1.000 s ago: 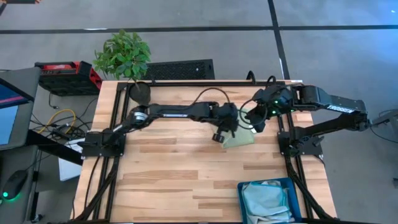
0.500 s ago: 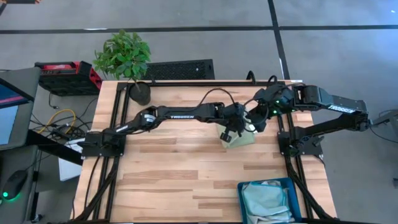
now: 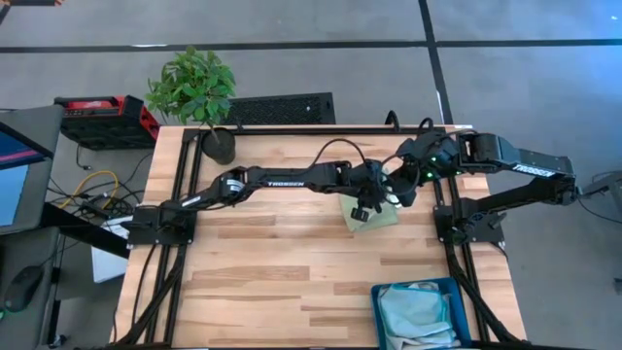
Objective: Fold microfiber towels
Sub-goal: Fold the green microfiber cloth, then put the green microfiber cloth into the bin
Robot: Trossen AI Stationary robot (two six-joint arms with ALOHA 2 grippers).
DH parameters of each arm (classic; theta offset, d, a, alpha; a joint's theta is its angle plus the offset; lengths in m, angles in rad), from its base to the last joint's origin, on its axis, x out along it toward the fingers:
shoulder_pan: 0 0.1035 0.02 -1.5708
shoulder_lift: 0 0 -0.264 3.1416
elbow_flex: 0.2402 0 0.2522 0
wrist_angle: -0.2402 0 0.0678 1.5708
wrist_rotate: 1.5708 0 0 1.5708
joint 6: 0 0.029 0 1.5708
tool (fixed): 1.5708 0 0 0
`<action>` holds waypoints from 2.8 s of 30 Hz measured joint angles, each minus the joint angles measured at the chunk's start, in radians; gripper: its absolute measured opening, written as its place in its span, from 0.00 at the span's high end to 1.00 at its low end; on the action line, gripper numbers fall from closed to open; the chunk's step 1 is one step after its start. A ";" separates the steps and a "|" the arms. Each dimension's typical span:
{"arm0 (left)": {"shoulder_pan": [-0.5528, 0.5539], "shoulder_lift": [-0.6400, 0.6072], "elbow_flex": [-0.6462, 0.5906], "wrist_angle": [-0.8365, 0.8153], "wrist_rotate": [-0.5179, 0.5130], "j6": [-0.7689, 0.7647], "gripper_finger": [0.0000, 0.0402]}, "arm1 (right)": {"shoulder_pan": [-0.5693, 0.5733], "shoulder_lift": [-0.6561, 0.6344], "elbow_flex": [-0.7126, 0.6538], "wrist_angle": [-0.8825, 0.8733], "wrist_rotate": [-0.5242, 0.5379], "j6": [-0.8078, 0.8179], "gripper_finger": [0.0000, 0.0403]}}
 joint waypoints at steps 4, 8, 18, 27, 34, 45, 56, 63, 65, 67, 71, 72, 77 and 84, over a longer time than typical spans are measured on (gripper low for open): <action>-0.001 0.000 0.000 0.007 0.002 -0.084 0.66 | 0.000 0.000 0.000 -0.003 0.000 -0.002 0.70; -0.002 -0.017 0.021 -0.076 0.009 -0.226 0.65 | 0.000 -0.002 0.000 -0.019 -0.006 -0.046 0.70; -0.033 -0.227 0.020 -0.434 0.092 -0.350 0.66 | 0.126 0.002 0.000 -0.247 -0.013 -0.204 0.70; -0.155 -0.424 0.021 -0.623 -0.216 -0.562 0.66 | 0.218 0.067 -0.001 -0.240 -0.011 -0.263 0.69; -0.277 -0.503 0.021 -0.786 -0.419 -0.774 0.66 | 0.237 0.210 -0.001 -0.241 -0.008 -0.323 0.54; -0.432 -0.533 0.021 -1.016 -0.553 -0.994 0.66 | 0.227 0.530 0.000 -0.194 -0.005 -0.377 0.39; -0.511 -0.557 0.021 -1.037 -0.563 -1.058 0.66 | 0.218 0.819 0.000 -0.120 0.032 -0.377 0.39; -0.518 -0.577 0.021 -1.037 -0.556 -1.110 0.66 | 0.196 0.895 -0.001 -0.069 0.097 -0.376 0.39; -0.518 -0.582 0.021 -1.036 -0.553 -1.125 0.66 | 0.187 0.910 -0.001 -0.061 0.097 -0.376 0.39; -0.520 -0.585 0.021 -1.036 -0.549 -1.127 0.66 | 0.178 0.932 -0.005 -0.059 0.097 -0.379 0.39; -0.520 -0.586 0.021 -1.036 -0.546 -1.137 0.66 | 0.168 0.968 -0.003 -0.060 0.092 -0.403 0.39; -0.520 -0.586 0.021 -1.036 -0.546 -1.140 0.66 | 0.168 0.975 -0.001 -0.062 0.093 -0.415 0.39; -0.520 -0.586 0.021 -1.036 -0.546 -1.145 0.66 | 0.168 0.974 -0.004 -0.052 0.095 -0.421 0.40; -0.520 -0.586 0.021 -1.036 -0.546 -1.156 0.66 | 0.170 0.966 -0.006 -0.047 0.083 -0.371 0.64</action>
